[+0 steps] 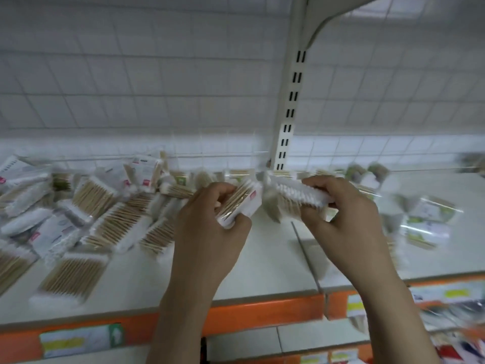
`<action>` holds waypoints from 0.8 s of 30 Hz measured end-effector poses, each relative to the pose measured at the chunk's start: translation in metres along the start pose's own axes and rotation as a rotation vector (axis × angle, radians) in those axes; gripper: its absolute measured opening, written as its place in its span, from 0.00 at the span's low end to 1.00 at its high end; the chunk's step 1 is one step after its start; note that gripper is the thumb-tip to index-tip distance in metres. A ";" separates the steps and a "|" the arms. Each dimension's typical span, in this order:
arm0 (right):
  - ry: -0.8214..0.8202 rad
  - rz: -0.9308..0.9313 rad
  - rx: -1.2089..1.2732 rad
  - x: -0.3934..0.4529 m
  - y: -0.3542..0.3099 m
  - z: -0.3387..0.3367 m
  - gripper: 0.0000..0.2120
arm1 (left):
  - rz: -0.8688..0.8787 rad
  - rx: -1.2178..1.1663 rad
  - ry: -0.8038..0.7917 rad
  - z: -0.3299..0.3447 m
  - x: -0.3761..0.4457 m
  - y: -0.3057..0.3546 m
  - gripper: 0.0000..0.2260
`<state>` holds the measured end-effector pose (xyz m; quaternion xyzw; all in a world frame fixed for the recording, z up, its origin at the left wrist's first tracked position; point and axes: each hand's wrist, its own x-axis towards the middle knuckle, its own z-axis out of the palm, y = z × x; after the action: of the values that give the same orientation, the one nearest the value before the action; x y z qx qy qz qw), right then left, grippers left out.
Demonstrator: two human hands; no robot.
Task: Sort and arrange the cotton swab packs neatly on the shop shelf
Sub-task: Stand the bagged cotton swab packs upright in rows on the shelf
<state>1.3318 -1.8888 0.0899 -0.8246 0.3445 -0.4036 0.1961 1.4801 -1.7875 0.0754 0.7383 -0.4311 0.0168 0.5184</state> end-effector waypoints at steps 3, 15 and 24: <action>0.041 0.027 -0.004 -0.013 0.020 -0.027 0.15 | -0.001 -0.056 -0.053 0.023 -0.011 0.023 0.11; 0.146 0.085 -0.023 -0.070 0.142 -0.194 0.14 | 0.064 -0.105 -0.120 0.157 -0.088 0.156 0.20; 0.129 0.137 -0.033 -0.095 0.213 -0.274 0.13 | 0.173 -0.072 -0.152 0.230 -0.126 0.225 0.15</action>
<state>0.9834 -1.9786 0.0751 -0.7745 0.4186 -0.4358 0.1869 1.1567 -1.9095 0.0784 0.6783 -0.5317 -0.0100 0.5070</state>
